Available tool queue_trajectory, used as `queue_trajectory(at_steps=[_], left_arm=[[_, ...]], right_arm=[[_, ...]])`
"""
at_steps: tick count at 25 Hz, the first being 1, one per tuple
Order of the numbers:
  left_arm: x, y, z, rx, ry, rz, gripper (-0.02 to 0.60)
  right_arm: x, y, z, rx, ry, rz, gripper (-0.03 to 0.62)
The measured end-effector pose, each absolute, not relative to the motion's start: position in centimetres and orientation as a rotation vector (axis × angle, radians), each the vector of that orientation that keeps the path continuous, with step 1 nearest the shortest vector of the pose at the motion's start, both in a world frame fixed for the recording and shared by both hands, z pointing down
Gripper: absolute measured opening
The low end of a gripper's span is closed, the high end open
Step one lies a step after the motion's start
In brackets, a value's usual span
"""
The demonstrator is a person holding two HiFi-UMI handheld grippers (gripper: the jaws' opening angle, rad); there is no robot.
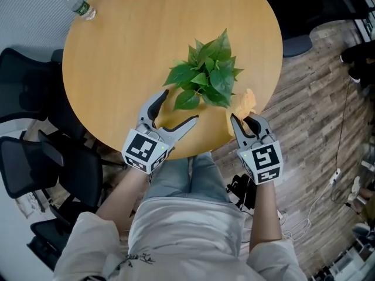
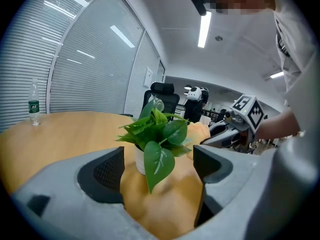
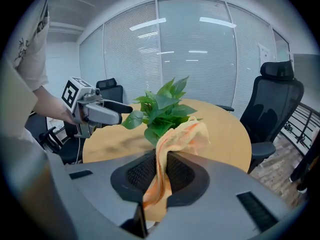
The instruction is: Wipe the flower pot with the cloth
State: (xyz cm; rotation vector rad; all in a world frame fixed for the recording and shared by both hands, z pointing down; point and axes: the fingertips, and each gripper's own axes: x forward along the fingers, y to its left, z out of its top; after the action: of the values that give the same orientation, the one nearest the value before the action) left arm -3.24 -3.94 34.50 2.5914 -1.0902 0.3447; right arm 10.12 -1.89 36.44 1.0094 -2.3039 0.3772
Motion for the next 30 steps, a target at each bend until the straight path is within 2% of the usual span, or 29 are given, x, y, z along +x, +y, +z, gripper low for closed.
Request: queue_trajectory(at_steps=[8,11,25,30], left_arm=[[-2.3,-2.7,31.0,2.608,-1.058,0.316,0.431],[-1.9,-1.9,29.6,2.61,-1.035,0.302,0.408],[-1.2,0.0,24.4,2.675,-1.007,0.303,0.109],[-1.5,-0.5,23.1,2.686,-1.042,0.313,0.061]], right_arm=[[10.1,-1.3,32.7,1.061,-2.337,0.389,0.044],[9.5,-0.9,30.9,1.077,-2.354,0.376,0.044],[6.4,-0.1,24.7,1.037,-2.448,0.279,0.044],[5.6,-0.1,23.4,1.034,-2.48,0.276,0.044]])
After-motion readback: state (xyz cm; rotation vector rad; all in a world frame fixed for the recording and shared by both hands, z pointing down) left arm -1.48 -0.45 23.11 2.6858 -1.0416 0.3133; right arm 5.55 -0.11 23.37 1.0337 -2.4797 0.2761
